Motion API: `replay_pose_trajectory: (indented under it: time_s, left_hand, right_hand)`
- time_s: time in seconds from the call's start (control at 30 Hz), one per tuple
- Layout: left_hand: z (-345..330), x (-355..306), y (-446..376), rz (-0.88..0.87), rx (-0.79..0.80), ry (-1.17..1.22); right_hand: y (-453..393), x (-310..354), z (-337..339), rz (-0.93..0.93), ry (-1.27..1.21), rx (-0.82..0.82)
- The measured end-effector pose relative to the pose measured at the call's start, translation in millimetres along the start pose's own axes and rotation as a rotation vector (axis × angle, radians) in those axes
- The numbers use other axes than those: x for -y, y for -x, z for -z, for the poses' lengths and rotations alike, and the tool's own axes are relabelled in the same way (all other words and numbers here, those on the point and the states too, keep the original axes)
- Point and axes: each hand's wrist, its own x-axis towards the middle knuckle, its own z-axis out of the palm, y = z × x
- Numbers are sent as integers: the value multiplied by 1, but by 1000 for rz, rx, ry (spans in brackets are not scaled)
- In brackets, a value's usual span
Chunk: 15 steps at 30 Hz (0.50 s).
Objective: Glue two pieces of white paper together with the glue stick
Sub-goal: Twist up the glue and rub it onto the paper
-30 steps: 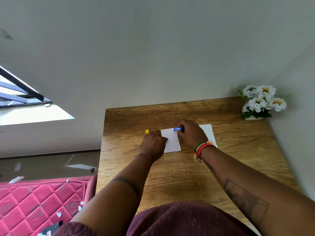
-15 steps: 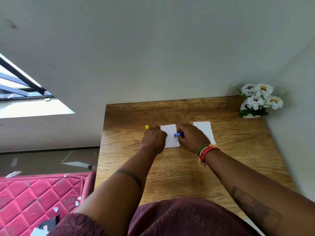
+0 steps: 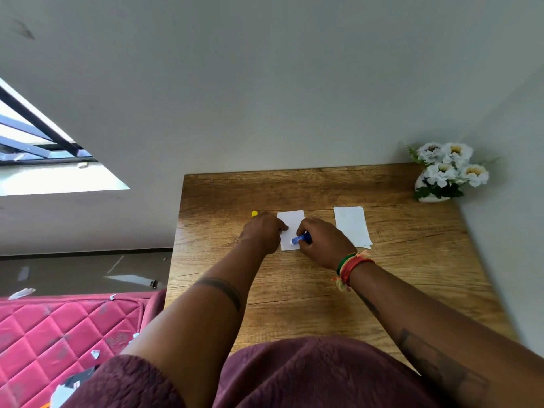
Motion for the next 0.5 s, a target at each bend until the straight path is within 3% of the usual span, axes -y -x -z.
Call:
replay_pose_trajectory:
  time_s: [0.5]
  left_hand:
    - [1, 3, -1, -5, 11, 0]
  right_hand:
    - [-5, 8, -1, 118, 65, 66]
